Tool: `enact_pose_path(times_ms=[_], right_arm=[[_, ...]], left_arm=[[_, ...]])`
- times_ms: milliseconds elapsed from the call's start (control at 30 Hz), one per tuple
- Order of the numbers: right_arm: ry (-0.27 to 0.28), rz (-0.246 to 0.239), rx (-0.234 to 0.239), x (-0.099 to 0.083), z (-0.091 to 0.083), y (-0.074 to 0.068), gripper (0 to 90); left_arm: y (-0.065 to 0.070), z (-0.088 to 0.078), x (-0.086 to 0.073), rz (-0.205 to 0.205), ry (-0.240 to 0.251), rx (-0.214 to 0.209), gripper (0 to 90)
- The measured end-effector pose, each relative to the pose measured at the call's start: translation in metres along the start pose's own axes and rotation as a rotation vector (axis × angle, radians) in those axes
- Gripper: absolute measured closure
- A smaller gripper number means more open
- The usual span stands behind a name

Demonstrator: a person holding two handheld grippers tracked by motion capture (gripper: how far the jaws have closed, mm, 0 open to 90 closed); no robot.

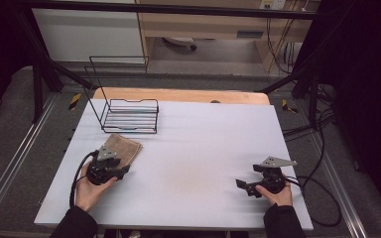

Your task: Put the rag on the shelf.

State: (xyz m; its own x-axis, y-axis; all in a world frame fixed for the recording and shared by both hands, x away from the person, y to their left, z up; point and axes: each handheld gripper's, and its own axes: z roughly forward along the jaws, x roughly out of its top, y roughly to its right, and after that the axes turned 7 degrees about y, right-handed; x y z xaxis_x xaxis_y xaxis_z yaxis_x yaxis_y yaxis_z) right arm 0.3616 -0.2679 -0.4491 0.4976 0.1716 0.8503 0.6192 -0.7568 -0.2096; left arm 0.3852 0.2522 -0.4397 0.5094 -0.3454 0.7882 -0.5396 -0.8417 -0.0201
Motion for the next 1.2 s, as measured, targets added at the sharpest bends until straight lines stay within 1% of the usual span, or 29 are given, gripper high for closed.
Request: enact_pose_path(times_ms=[67,100,133,300,467,567,700,800,933,967,1000,1133,1200], right_arm=[[0.0,-0.004,-0.001,0.0,0.0,0.0,0.5],[0.0,-0.004,-0.001,0.0,0.0,0.0,0.5],[0.0,-0.004,-0.001,0.0,0.0,0.0,0.5],[0.0,-0.005,-0.001,0.0,0.0,0.0,0.5],[-0.004,-0.005,0.002,0.0,0.001,0.0,0.5],[-0.005,-0.01,0.001,0.0,0.001,0.001,0.5],[-0.004,-0.004,0.002,0.0,0.001,0.001,0.6],[-0.005,-0.01,0.002,0.0,0.001,0.001,0.6],[-0.005,-0.011,0.003,0.0,0.001,0.001,0.6],[-0.006,-0.008,0.004,0.0,0.001,0.001,0.6],[-0.005,-0.008,0.004,0.0,0.0,0.001,0.6],[-0.006,-0.009,0.005,0.0,0.0,0.001,0.6],[-0.007,-0.008,0.006,0.0,0.0,0.001,0.6]], left_arm=[[-0.001,0.002,-0.001,0.004,-0.008,0.012,58.0],[-0.001,0.002,-0.002,0.0,-0.006,0.014,60.2],[-0.002,0.003,-0.002,-0.003,-0.009,0.01,60.4],[0.001,0.005,-0.001,0.019,-0.026,0.027,64.3],[-0.001,0.006,0.001,0.007,-0.036,0.023,74.7],[-0.002,0.006,0.002,0.013,-0.043,0.024,80.3],[-0.001,0.006,0.004,0.026,-0.057,0.03,83.6],[-0.003,0.005,0.005,0.01,-0.059,0.018,84.8],[-0.007,0.001,0.006,-0.023,-0.054,-0.016,85.6],[-0.007,0.001,0.006,-0.023,-0.054,-0.016,85.7],[-0.007,-0.002,0.007,-0.021,-0.053,-0.025,85.7],[-0.005,-0.006,0.008,-0.019,-0.044,-0.042,85.8],[-0.003,-0.007,0.008,-0.018,-0.042,-0.056,85.8]])
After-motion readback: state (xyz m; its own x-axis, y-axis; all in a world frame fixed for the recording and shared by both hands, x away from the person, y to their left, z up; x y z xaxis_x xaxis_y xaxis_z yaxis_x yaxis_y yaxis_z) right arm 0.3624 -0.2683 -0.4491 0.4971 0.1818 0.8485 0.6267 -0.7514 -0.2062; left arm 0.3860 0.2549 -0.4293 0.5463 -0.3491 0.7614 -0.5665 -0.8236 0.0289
